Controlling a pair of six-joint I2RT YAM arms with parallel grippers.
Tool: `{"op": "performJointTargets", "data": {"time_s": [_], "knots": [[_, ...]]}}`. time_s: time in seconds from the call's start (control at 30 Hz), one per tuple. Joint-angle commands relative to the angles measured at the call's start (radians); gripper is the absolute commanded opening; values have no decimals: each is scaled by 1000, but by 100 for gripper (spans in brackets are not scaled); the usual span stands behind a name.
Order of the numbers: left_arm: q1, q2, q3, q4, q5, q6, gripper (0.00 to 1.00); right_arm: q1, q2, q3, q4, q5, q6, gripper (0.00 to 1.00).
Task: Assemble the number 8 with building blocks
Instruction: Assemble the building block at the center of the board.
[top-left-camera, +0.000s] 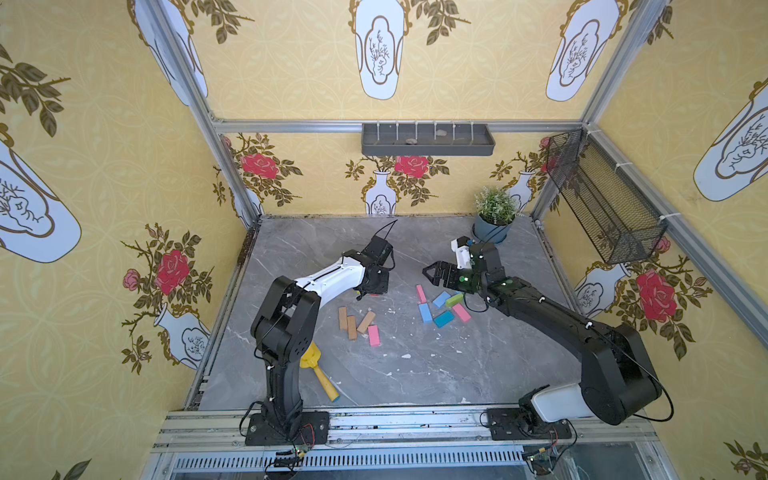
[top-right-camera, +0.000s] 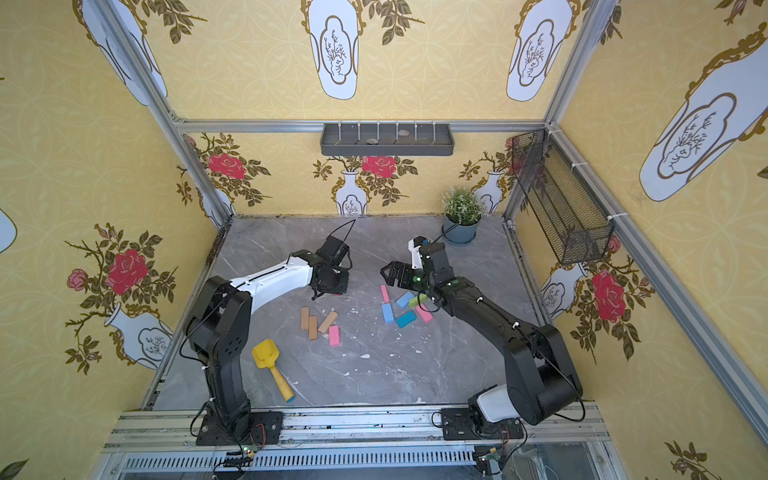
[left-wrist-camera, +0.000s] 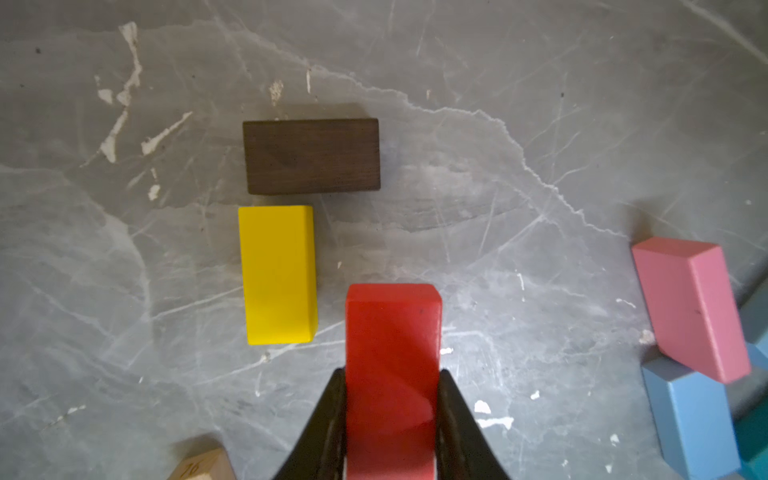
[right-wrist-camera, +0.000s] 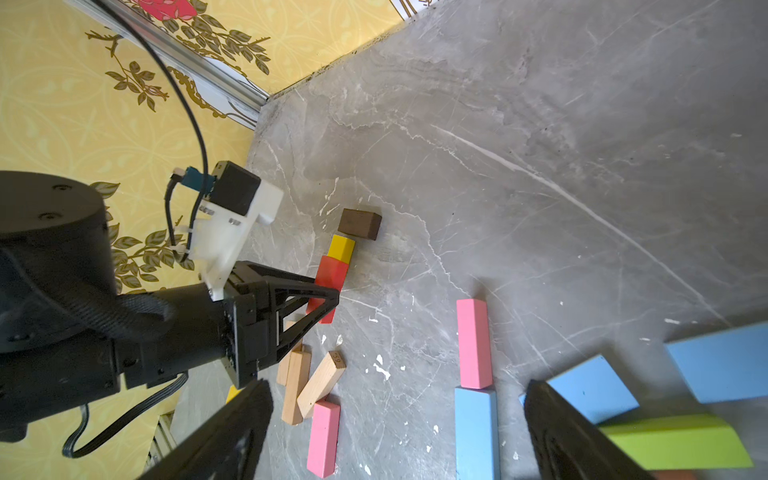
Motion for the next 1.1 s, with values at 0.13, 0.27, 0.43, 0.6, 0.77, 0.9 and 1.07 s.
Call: {"op": "performJointTargets", "data": {"time_s": [0.13, 0.27, 0.43, 0.6, 0.77, 0.9, 1.07], "knots": [[0, 83, 50, -34, 17, 13, 17, -7, -8, -16, 5, 2, -6, 97], [0, 119, 75, -39, 17, 15, 19, -8, -9, -20, 4, 0, -7, 98], [-1, 145, 96, -48, 5, 13, 20, -10, -9, -24, 4, 3, -5, 98], [2, 166, 118, -56, -2, 11, 20, -11, -9, -26, 2, 0, -5, 97], [8, 181, 124, -55, -2, 4, 21, -13, -13, -29, 1, 0, -6, 98], [16, 184, 123, -51, -1, -3, 21, -14, -13, -30, 1, 0, -6, 98], [21, 190, 127, -45, 6, -6, 21, -16, -12, -30, 0, -2, -7, 98]]}}
